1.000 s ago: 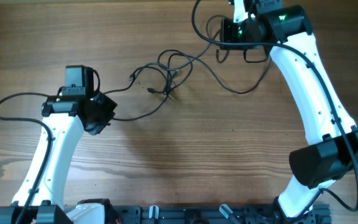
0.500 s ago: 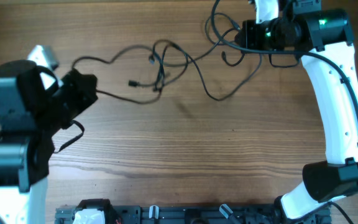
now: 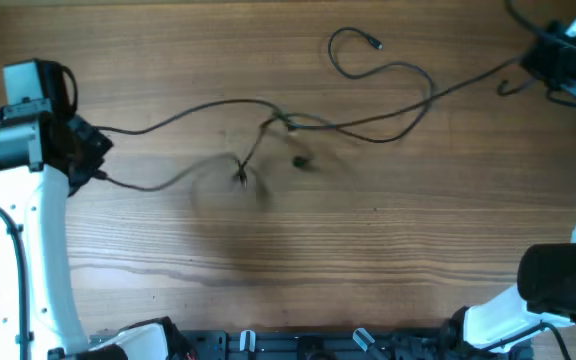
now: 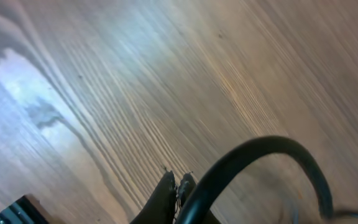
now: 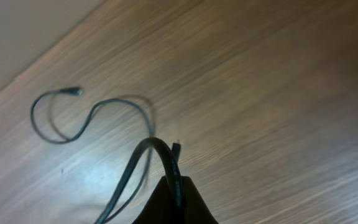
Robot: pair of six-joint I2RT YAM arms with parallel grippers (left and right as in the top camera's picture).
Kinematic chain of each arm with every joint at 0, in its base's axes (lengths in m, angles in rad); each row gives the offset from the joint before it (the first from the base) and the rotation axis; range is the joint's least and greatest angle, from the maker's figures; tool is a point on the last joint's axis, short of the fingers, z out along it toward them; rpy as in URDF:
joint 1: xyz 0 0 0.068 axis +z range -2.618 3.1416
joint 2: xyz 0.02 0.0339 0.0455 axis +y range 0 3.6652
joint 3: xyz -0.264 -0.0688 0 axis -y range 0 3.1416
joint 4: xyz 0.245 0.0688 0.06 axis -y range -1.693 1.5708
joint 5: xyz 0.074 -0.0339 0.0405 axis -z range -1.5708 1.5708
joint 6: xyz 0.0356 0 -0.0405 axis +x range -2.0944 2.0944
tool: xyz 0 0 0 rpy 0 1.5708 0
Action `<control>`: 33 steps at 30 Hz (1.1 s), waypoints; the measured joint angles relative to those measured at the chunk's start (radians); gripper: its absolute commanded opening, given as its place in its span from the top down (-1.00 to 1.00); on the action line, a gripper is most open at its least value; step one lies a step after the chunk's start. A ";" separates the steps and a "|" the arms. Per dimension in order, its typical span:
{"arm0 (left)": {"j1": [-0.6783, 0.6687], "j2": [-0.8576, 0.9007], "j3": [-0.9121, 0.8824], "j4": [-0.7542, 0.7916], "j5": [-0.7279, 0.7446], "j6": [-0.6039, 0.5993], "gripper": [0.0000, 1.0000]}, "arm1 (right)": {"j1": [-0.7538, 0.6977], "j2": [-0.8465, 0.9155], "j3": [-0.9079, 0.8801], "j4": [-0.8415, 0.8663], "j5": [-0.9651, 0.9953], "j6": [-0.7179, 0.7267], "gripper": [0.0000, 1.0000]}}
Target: Untangle cables
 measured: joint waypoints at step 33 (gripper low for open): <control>-0.255 0.064 0.000 0.101 0.243 -0.090 0.92 | 0.410 -0.095 0.842 0.060 -0.506 -0.278 0.91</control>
